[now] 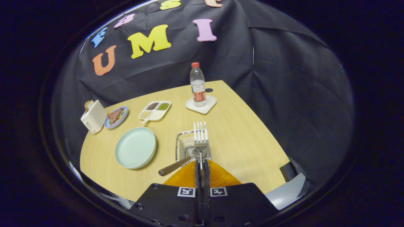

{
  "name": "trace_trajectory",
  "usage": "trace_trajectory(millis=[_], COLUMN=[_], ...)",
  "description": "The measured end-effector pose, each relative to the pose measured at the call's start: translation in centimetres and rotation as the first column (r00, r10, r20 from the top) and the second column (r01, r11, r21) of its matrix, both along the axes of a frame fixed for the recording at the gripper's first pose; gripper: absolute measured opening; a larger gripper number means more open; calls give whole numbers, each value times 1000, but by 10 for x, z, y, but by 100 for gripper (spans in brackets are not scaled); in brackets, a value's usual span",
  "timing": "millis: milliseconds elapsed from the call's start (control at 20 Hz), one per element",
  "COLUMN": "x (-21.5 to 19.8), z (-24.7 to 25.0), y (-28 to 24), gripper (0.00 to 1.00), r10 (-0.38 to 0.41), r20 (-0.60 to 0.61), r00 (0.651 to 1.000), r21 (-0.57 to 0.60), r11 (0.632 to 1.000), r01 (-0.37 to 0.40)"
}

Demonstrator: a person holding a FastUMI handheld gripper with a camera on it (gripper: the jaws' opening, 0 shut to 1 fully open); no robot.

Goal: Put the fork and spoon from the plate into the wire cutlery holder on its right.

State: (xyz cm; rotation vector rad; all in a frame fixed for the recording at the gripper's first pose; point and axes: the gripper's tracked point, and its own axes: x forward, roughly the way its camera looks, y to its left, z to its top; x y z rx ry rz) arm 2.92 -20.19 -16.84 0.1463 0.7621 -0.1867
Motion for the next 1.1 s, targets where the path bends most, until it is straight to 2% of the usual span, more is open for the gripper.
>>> trace_trajectory(millis=[300, 450, 550, 650, 800, 1050, 1100], x=[6, 11, 13, 14, 13, 9, 7], z=[-1, 8, 12, 15, 23, 50, 56], y=[7, 11, 7, 7, 6, 16, 18], gripper=[5, 1, 18, 26, 46, 61, 68], r10=[21, 20, 11, 9, 5, 11, 6], r20=[11, 55, 77, 98, 139, 268, 298], r00=[1000, 998, 997, 995, 990, 963, 955], r21=[4, 32, 27, 21, -9, -47, -52], r11=[1000, 999, 1000, 1000, 1000, 999, 999], r01=[-21, -22, -14, -11, -4, 2, 10])
